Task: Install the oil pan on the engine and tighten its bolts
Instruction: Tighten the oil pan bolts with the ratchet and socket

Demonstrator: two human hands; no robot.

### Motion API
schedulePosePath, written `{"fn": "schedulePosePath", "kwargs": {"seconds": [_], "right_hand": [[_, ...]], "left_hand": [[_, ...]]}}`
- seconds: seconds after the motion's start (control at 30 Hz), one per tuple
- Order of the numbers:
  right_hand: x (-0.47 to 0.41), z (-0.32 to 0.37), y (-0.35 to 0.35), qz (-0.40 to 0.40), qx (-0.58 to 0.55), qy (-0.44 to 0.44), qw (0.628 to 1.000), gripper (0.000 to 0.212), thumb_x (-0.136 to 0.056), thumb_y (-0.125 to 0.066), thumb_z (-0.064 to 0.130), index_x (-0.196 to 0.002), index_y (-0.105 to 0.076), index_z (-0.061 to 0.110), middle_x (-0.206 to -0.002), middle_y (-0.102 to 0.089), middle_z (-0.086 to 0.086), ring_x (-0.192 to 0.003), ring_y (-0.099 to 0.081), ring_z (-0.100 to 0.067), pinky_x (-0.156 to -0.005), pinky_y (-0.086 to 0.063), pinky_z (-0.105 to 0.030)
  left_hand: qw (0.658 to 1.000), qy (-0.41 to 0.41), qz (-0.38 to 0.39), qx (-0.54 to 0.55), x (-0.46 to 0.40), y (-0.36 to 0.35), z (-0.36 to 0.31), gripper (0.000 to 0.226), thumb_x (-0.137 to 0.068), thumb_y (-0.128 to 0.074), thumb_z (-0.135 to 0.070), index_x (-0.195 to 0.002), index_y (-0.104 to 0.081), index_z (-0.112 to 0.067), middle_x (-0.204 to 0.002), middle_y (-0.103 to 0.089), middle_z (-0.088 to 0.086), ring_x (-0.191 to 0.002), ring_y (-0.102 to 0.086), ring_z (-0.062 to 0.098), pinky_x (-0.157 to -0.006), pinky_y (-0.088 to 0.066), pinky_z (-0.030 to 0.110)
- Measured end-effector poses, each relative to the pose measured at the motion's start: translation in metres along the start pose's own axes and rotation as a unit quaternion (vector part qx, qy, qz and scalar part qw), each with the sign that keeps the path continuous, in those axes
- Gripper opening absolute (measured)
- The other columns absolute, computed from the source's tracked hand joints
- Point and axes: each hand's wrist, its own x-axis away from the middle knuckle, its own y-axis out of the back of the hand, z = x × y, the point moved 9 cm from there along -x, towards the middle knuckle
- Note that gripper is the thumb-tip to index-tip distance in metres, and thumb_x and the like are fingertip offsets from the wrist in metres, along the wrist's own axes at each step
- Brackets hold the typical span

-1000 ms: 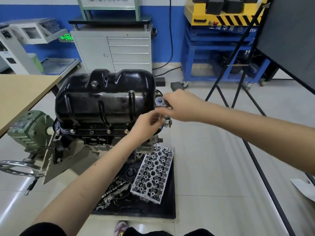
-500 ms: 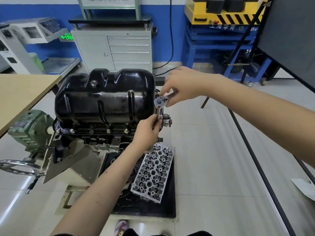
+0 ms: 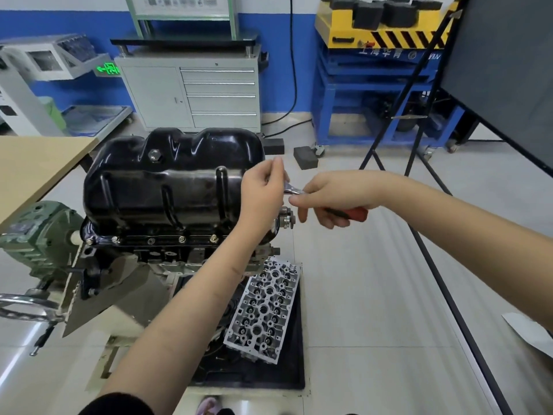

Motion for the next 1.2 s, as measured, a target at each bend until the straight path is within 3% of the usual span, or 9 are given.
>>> {"fn": "schedulePosePath", "kwargs": {"seconds": [0.13, 0.3, 0.37, 0.5, 0.6, 0.7, 0.8, 1.07, 1.2], "right_hand": [[0.01, 0.008, -0.022, 0.021, -0.302, 0.018, 0.953, 0.033, -0.095, -0.044, 0.028, -0.072, -0.052, 0.007, -0.041, -0.046, 0.0, -0.029, -0.038, -0.008, -0.036, -0.034, -0.013], [0.004, 0.024, -0.074, -0.085, -0.646, 0.039, 0.757, 0.032, -0.097, -0.041, 0.026, -0.068, -0.041, 0.013, -0.038, -0.041, 0.005, -0.027, -0.032, -0.007, -0.034, -0.031, -0.011], [-0.003, 0.032, -0.08, -0.111, -0.668, 0.059, 0.734, 0.029, -0.097, -0.041, 0.026, -0.071, -0.04, 0.014, -0.039, -0.041, 0.005, -0.029, -0.034, -0.008, -0.036, -0.032, -0.013], [-0.002, 0.032, -0.06, -0.046, -0.504, 0.063, 0.86, 0.023, -0.095, -0.046, 0.017, -0.073, -0.04, 0.015, -0.041, -0.04, 0.007, -0.029, -0.035, -0.007, -0.035, -0.029, -0.011], [0.008, 0.014, -0.01, -0.064, -0.113, 0.052, 0.99, 0.017, -0.09, -0.055, 0.022, -0.073, -0.052, 0.019, -0.046, -0.047, 0.009, -0.033, -0.043, -0.008, -0.036, -0.032, -0.015], [0.008, 0.023, 0.037, -0.159, 0.22, 0.084, 0.959, 0.015, -0.088, -0.055, 0.024, -0.074, -0.059, 0.02, -0.054, -0.051, 0.009, -0.051, -0.052, -0.011, -0.045, -0.037, -0.019], [-0.001, 0.037, 0.052, -0.221, 0.363, 0.11, 0.899, 0.015, -0.09, -0.052, 0.025, -0.082, -0.062, 0.017, -0.063, -0.05, 0.007, -0.071, -0.047, -0.018, -0.063, -0.034, -0.028], [0.006, 0.029, 0.033, -0.272, 0.4, 0.025, 0.875, 0.024, -0.095, -0.039, 0.033, -0.085, -0.054, 0.017, -0.077, -0.052, 0.0, -0.085, -0.058, -0.026, -0.064, -0.038, -0.027], [0.013, 0.019, -0.007, -0.134, -0.011, -0.002, 0.991, 0.024, -0.095, -0.042, 0.022, -0.075, -0.052, 0.011, -0.051, -0.052, 0.002, -0.034, -0.046, -0.008, -0.036, -0.041, -0.017]], "left_hand": [[0.998, 0.026, 0.049, 0.033, -0.014, -0.003, 0.012, 0.045, -0.097, -0.042, -0.013, -0.052, -0.046, -0.011, -0.034, -0.04, -0.01, -0.032, -0.033, 0.001, -0.037, -0.027, 0.015], [0.99, 0.061, 0.122, 0.017, -0.025, -0.02, 0.015, 0.055, -0.094, -0.047, -0.013, -0.039, -0.053, -0.021, -0.037, -0.043, -0.005, -0.033, -0.035, 0.003, -0.043, -0.028, 0.022], [0.984, 0.093, 0.149, 0.035, -0.028, -0.023, 0.02, 0.059, -0.094, -0.046, -0.014, -0.035, -0.054, -0.021, -0.033, -0.042, -0.007, -0.031, -0.035, 0.007, -0.045, -0.028, 0.026], [0.991, 0.072, 0.109, 0.033, -0.031, -0.006, 0.018, 0.056, -0.096, -0.044, -0.024, -0.041, -0.054, -0.021, -0.042, -0.044, 0.001, -0.037, -0.039, 0.01, -0.045, -0.032, 0.023], [0.99, 0.082, 0.113, 0.028, -0.02, 0.001, 0.022, 0.054, -0.096, -0.037, -0.04, -0.051, -0.06, -0.021, -0.046, -0.054, -0.003, -0.043, -0.051, 0.008, -0.049, -0.042, 0.019], [0.98, 0.086, 0.17, 0.058, 0.004, -0.004, 0.032, 0.035, -0.092, -0.041, -0.04, -0.073, -0.067, -0.026, -0.067, -0.067, -0.003, -0.068, -0.063, 0.012, -0.066, -0.05, 0.019], [0.982, 0.041, 0.181, -0.031, 0.024, -0.008, 0.039, 0.007, -0.086, -0.06, -0.015, -0.087, -0.063, -0.021, -0.084, -0.067, -0.004, -0.082, -0.063, 0.008, -0.078, -0.051, 0.017], [0.985, -0.003, 0.128, -0.117, 0.017, 0.001, 0.038, 0.018, -0.091, -0.054, -0.013, -0.099, -0.064, 0.001, -0.086, -0.065, -0.002, -0.076, -0.059, -0.009, -0.07, -0.044, 0.002], [0.979, -0.007, 0.131, -0.159, 0.011, 0.0, 0.04, 0.013, -0.091, -0.052, -0.011, -0.087, -0.062, -0.004, -0.072, -0.06, 0.002, -0.061, -0.052, 0.005, -0.061, -0.044, 0.018]]}}
